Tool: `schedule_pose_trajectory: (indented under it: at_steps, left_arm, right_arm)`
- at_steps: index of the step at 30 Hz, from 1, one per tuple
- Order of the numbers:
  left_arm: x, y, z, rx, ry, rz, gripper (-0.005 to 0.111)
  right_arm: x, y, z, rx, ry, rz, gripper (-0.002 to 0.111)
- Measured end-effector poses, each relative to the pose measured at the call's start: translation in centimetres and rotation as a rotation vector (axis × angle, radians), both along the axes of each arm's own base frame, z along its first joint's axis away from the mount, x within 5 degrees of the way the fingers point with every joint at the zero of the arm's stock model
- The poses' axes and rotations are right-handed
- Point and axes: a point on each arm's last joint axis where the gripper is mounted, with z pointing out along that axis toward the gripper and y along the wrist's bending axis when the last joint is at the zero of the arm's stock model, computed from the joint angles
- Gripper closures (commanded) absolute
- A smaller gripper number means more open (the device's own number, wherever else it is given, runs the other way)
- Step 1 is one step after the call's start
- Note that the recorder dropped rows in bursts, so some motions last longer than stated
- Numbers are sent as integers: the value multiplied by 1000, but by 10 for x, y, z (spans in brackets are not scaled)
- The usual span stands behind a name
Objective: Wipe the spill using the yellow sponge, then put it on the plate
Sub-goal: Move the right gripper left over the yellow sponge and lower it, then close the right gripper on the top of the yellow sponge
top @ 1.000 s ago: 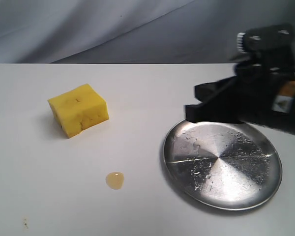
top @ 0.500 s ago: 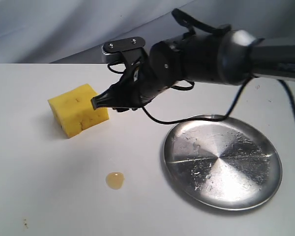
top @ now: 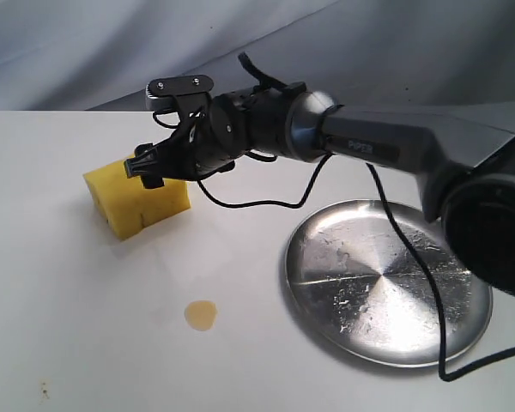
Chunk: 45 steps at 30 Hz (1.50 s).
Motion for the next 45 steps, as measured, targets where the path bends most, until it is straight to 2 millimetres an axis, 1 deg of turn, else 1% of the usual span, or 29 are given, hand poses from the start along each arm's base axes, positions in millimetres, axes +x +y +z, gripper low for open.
schedule_pose_trajectory:
  at_steps: [5,10,12,13,14,17,20,22,23,29,31,34,37,41,43,45]
  left_arm:
    - [0,0,0,0,0,0,107]
    - [0,0,0,0,0,0,107]
    - [0,0,0,0,0,0,107]
    - [0,0,0,0,0,0,107]
    - [0,0,0,0,0,0,107]
    - [0,0,0,0,0,0,107]
    - [0,0,0,0,0,0,107]
    - [0,0,0,0,0,0,107]
    - [0,0,0,0,0,0,107]
    - [0,0,0,0,0,0,107]
    - [0,0,0,0,0,0,107]
    - [0,0,0,0,0,0,107]
    - [0,0,0,0,0,0,107]
    - [0,0,0,0,0,0,107]
    - [0,0,0,0,0,0,107]
    - [0,0,0,0,0,0,107]
  right_arm:
    - [13,14,-14,33,-14,-13,30]
    - [21,24,-33,45,-6,-26,31]
    - [24,26,-40,46,-1,-29,34]
    - [24,27,-42,45,0,-28,37]
    - [25,28,-44,44,8,-30,41]
    - [25,29,-45,35,27,-30,61]
    - [24,28,-46,24,51,-31,84]
    - [23,28,-46,10,66,-30,103]
    - [22,27,-46,1,75,-28,109]
    - [18,25,-41,-63,140,-10,108]
    - [15,23,-34,-82,156,-3,108]
    - [6,22,-18,-121,175,21,108]
    - [-9,27,2,-159,161,67,108]
    - [-40,36,31,-216,81,146,108]
    - [-56,37,40,-232,70,175,108]
    - [-72,32,40,-251,75,196,108]
